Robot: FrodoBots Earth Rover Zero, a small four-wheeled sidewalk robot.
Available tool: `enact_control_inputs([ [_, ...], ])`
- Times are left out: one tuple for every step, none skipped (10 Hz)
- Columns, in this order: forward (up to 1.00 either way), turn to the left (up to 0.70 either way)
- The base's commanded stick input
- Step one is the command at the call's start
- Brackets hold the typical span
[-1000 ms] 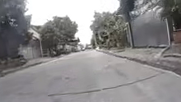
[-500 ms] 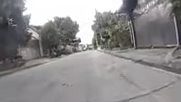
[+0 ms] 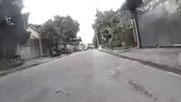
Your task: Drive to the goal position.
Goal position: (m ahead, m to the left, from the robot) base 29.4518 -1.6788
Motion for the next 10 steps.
enact_control_inputs([
  [0.85, -0.31],
  [0.85, -0.34],
  [0.85, -0.34],
  [0.85, -0.28],
  [0.85, -0.09],
  [0.85, 0.0],
  [0.85, 0.0],
  [0.85, 0.0],
  [0.85, 0.0],
  [0.85, 0.0],
])
